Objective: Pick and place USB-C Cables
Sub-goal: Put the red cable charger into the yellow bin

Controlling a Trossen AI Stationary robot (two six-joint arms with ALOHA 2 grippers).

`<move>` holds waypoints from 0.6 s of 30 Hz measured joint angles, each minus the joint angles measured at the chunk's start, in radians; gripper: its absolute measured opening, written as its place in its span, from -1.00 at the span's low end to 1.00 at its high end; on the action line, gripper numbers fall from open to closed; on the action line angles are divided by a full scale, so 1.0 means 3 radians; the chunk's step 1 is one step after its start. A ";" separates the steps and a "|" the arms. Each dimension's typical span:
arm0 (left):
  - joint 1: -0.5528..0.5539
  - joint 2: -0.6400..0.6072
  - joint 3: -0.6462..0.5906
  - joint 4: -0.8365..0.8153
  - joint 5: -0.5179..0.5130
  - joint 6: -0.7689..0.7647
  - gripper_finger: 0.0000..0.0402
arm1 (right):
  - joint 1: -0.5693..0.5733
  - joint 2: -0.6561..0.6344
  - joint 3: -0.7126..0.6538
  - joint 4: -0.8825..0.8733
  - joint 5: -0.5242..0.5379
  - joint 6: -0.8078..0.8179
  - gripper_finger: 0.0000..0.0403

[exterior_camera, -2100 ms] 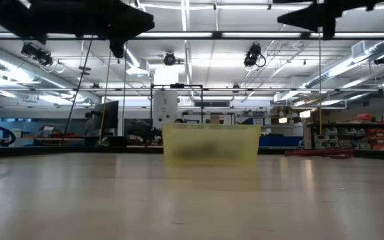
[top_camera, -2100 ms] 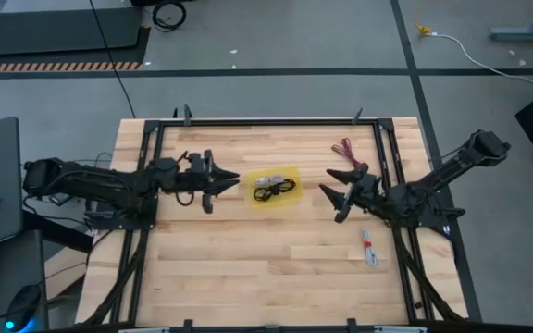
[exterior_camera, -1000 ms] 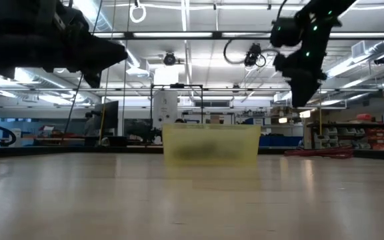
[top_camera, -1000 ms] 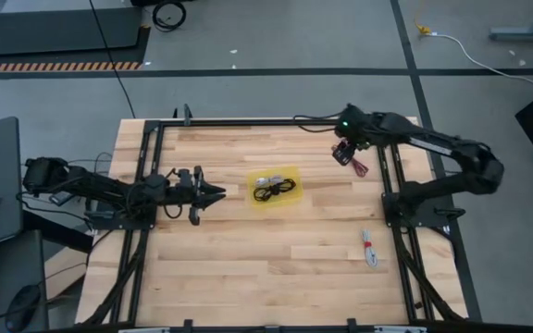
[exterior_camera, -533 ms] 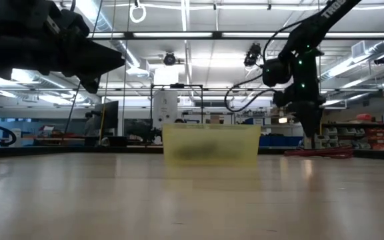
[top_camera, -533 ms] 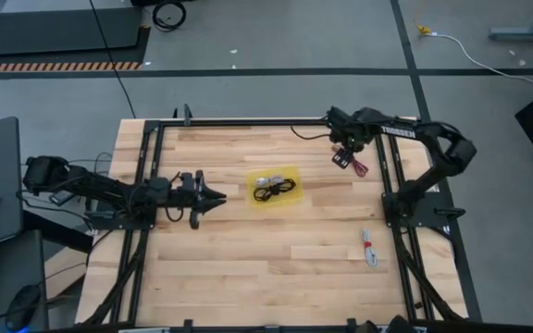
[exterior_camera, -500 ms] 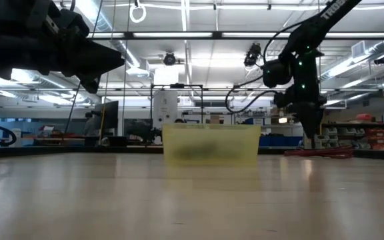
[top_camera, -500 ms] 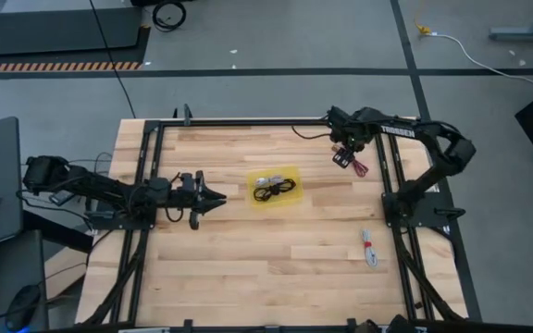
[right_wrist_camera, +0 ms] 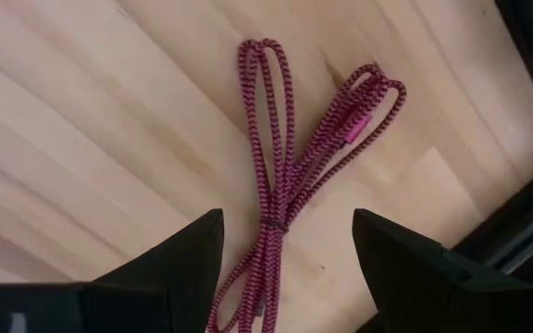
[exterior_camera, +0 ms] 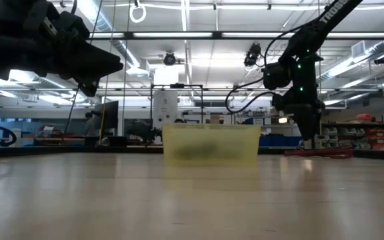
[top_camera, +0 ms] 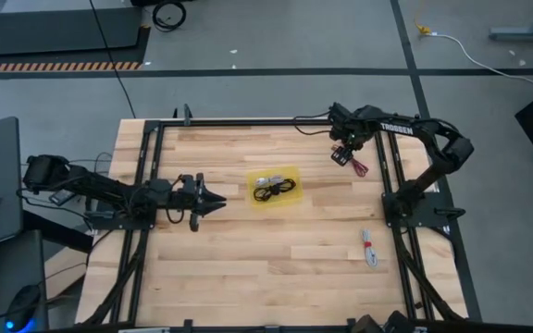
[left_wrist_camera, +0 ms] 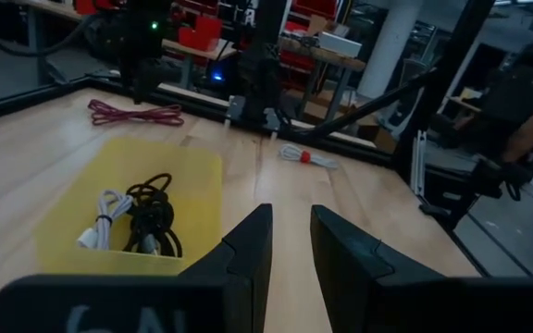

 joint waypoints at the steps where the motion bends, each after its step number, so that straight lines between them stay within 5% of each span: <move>1: -0.0010 0.0000 0.0000 -0.0008 -0.0001 -0.0012 -0.58 | -0.0015 0.0000 0.0000 0.0000 -0.0008 -0.0010 0.23; 11: -0.0132 0.0000 0.0000 -0.0019 -0.0001 -0.0039 -0.58 | -0.0214 0.0000 -0.0266 0.0069 -0.0044 0.0015 0.23; 18: -0.0129 0.0000 0.0000 -0.0018 -0.0002 -0.0029 -0.58 | -0.0235 0.0000 -0.0570 0.0628 -0.0223 0.0007 0.23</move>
